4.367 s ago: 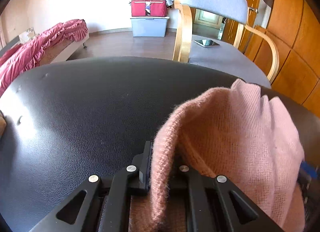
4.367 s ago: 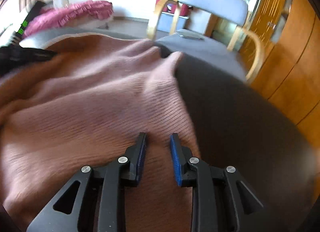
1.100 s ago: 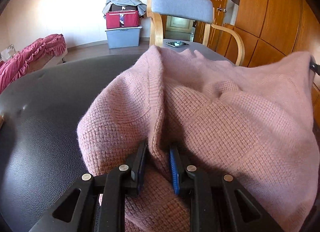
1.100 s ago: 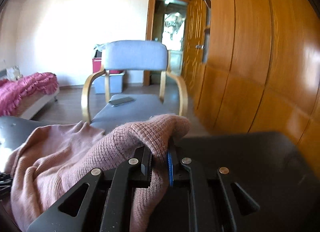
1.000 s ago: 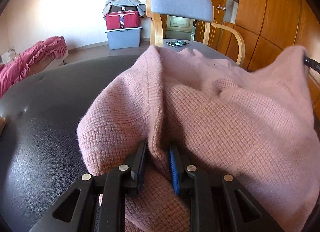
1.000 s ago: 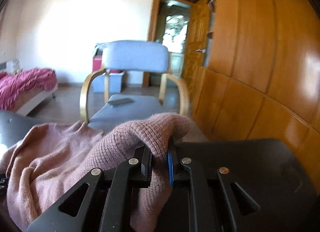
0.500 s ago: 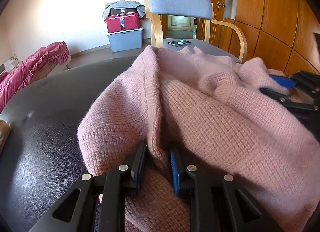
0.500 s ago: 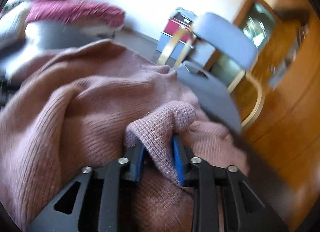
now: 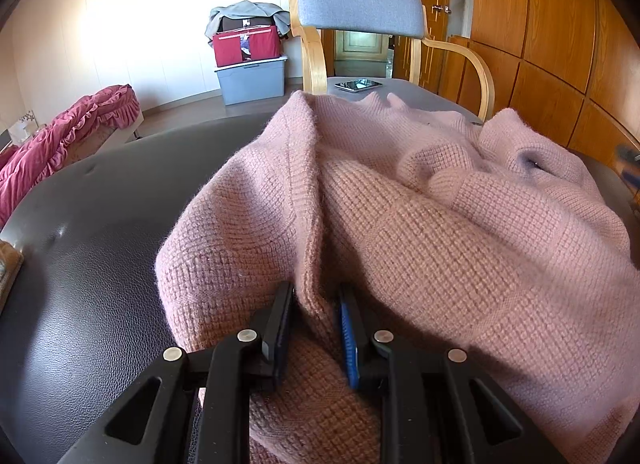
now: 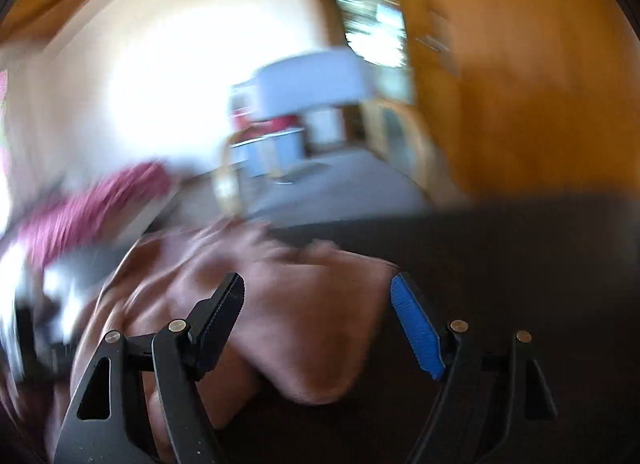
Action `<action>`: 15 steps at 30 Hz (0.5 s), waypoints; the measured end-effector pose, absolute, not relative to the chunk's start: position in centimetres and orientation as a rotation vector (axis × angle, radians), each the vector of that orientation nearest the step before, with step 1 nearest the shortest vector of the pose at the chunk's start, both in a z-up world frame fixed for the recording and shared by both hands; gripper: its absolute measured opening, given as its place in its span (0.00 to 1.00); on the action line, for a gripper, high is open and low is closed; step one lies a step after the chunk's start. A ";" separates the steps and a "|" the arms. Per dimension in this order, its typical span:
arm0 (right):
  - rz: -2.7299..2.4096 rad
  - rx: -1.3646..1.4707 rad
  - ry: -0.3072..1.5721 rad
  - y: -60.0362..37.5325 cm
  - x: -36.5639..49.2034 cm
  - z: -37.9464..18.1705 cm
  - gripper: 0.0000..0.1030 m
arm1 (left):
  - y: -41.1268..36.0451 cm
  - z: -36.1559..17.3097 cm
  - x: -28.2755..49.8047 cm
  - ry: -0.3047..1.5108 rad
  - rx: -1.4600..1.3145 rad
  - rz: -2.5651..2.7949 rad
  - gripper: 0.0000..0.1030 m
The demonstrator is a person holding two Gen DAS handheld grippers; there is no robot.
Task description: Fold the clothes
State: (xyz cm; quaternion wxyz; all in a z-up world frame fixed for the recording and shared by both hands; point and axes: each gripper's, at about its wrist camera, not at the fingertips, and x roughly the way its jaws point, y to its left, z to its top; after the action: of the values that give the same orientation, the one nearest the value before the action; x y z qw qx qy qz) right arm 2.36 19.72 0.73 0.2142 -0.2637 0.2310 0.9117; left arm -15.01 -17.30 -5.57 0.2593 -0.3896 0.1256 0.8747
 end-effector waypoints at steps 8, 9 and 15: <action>2.391 -0.913 0.886 26.7 -2.7 -4.4 0.50 | -17.0 -5.5 -15.0 0.358 -1.054 2.376 0.20; 2.378 -0.922 0.915 27.1 -3.4 -4.9 0.50 | -17.0 -5.6 -14.9 0.363 -1.053 2.378 0.20; 2.416 -0.972 0.815 26.5 -6.6 -5.1 0.50 | -16.8 -5.6 -14.8 0.385 -1.050 2.385 0.21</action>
State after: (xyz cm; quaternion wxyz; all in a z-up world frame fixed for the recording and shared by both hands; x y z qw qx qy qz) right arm -6.61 26.54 -5.11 0.2049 -0.3486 0.2922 0.8667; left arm -14.78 -16.76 -5.57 0.2508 -0.3860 0.1414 0.8764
